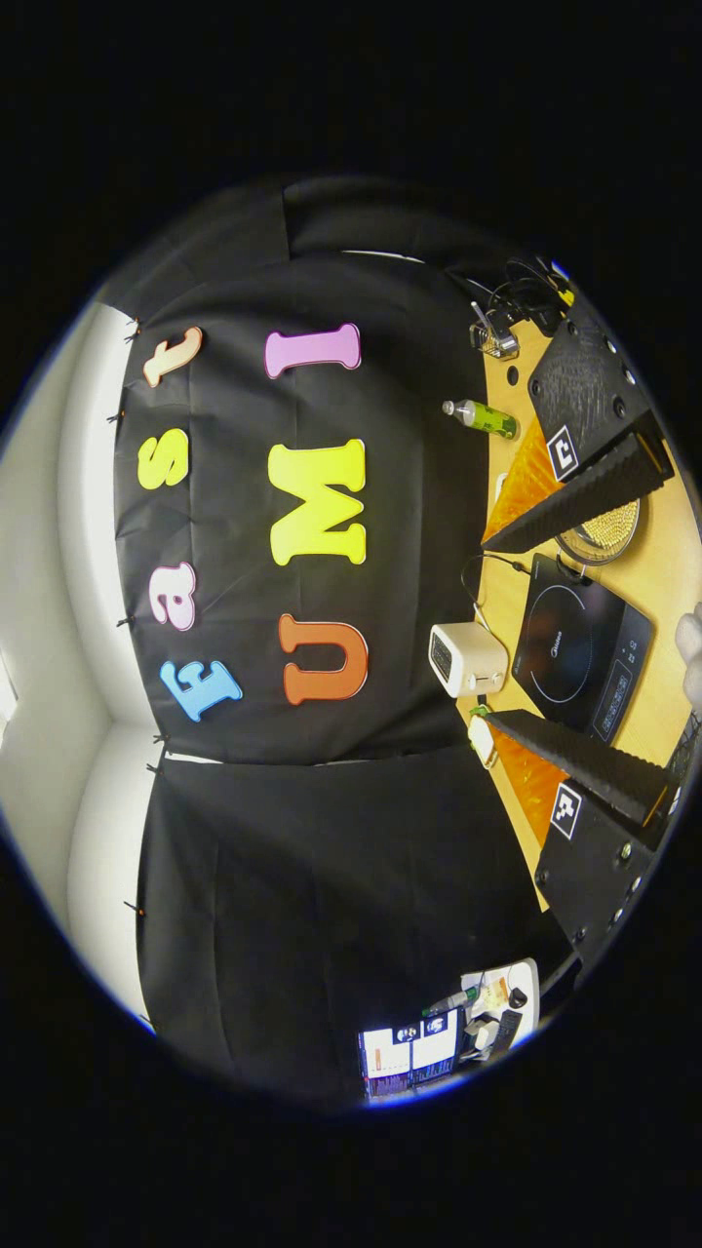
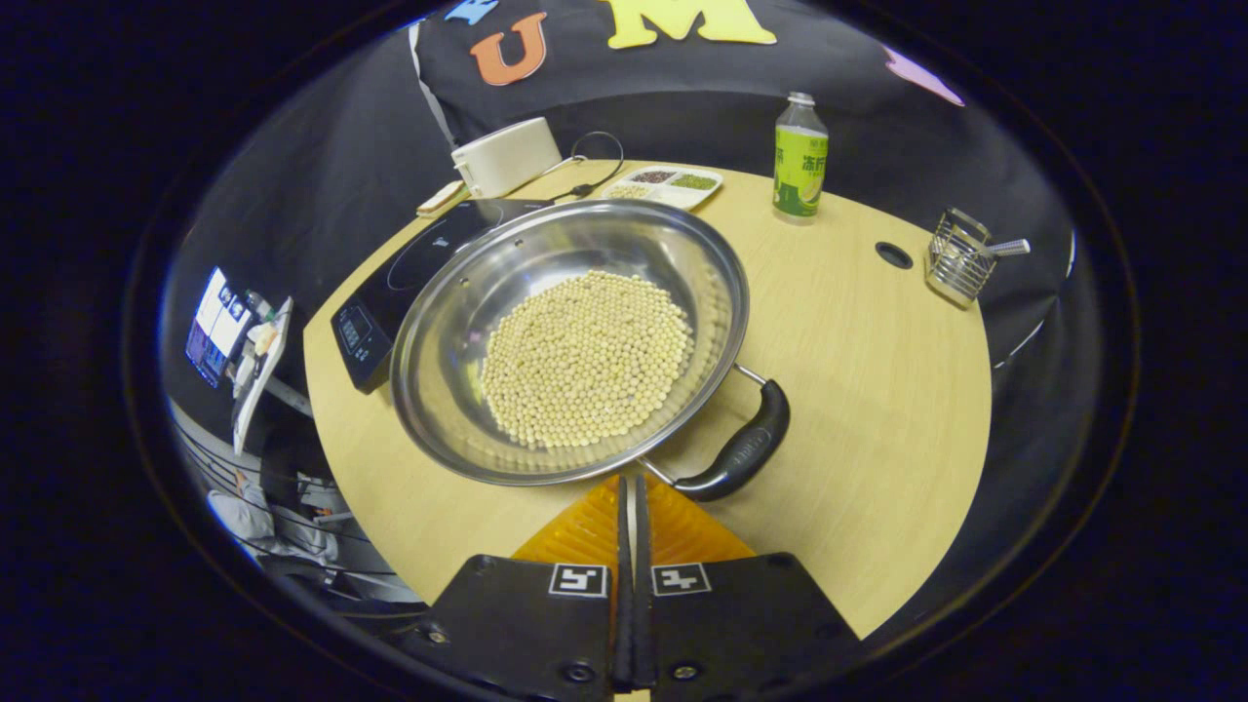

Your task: First push the handle of the pot to place it horizontally, then grasp the pot with both hands and set it on the induction cooktop.

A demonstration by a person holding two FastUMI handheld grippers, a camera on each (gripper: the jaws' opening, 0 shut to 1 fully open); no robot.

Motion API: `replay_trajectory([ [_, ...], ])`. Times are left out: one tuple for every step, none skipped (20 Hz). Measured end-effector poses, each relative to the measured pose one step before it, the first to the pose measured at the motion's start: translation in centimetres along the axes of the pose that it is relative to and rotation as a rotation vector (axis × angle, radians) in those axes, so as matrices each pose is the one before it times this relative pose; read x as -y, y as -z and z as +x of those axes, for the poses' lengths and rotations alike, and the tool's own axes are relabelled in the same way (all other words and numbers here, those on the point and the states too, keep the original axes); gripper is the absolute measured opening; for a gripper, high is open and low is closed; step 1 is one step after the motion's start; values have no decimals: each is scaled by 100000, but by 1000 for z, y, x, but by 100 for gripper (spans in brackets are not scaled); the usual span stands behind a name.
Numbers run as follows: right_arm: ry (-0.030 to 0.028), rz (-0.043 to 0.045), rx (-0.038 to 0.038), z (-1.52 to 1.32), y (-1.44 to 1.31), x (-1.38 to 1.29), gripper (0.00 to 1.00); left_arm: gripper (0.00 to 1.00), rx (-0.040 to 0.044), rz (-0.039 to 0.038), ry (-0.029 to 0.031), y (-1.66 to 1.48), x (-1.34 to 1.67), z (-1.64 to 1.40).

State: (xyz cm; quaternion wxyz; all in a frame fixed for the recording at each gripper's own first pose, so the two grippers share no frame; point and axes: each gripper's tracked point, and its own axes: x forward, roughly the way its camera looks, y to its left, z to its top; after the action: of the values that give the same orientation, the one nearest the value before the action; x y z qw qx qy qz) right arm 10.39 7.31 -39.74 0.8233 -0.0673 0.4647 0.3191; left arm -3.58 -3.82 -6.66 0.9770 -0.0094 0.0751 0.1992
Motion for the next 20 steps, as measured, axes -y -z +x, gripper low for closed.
replay_trajectory([
  [99, -597, 9, 62, -148, 467, 4, 96, 7, -114, -736, 123, 115, -141],
  [433, -144, 380, -64, -198, 473, 4, 96, -299, 227, -465, 178, 119, -176],
  [130, -317, 109, -1, -180, 393, 4, 96, -71, 315, -304, 44, 83, -146],
  [-232, -586, -112, -37, -6, 138, 4, 96, -111, 292, -399, -95, 33, 14],
  [-296, -815, -198, -37, -69, 220, 4, 96, 98, 358, -256, -66, 104, -54],
  [-381, -1109, -179, -40, -71, 101, 4, 96, -169, 351, -267, 42, -36, -71],
  [-321, -1337, -355, -26, -66, 205, 4, 96, 63, 266, -271, 8, 119, -128],
  [-65, -1668, -417, 4, 132, 184, 4, 96, 67, 122, -176, 55, -63, -67],
  [490, -1477, -94, -65, -124, 348, 4, 96, 136, 22, -287, -1, -55, -99],
  [954, -837, -50, -90, -82, 379, 4, 96, 86, -50, -190, -113, 138, -93],
  [795, -696, -23, -63, -198, 337, 4, 96, -49, -67, -338, -25, -44, -131],
  [389, 0, 45, 40, -72, 261, 4, 96, -295, -43, 46, 139, 61, 15],
  [-173, 145, -189, 63, -108, 84, 4, 96, -393, 182, -339, 108, -144, -50],
  [253, 575, 113, 71, 13, 83, 4, 96, -174, 104, -67, 78, -92, -24],
  [458, 259, 87, -17, -172, 70, 4, 96, -158, 66, 70, -2, -113, 23],
  [272, 425, 264, -86, -12, -38, 4, 96, 23, 383, 178, -53, -5, -54],
  [150, 854, 710, -57, 80, -37, 4, 96, -317, 627, 134, 100, -63, 36],
  [876, 1127, 627, -153, 182, 65, 4, 96, -15, 486, 667, 182, -40, 201],
  [1196, 1226, 777, -247, 4, 157, 4, 96, -143, 235, 1071, 96, 65, 112],
  [779, 1054, 1247, -352, 83, -106, 4, 96, -249, 159, 586, 97, 2, 219],
])
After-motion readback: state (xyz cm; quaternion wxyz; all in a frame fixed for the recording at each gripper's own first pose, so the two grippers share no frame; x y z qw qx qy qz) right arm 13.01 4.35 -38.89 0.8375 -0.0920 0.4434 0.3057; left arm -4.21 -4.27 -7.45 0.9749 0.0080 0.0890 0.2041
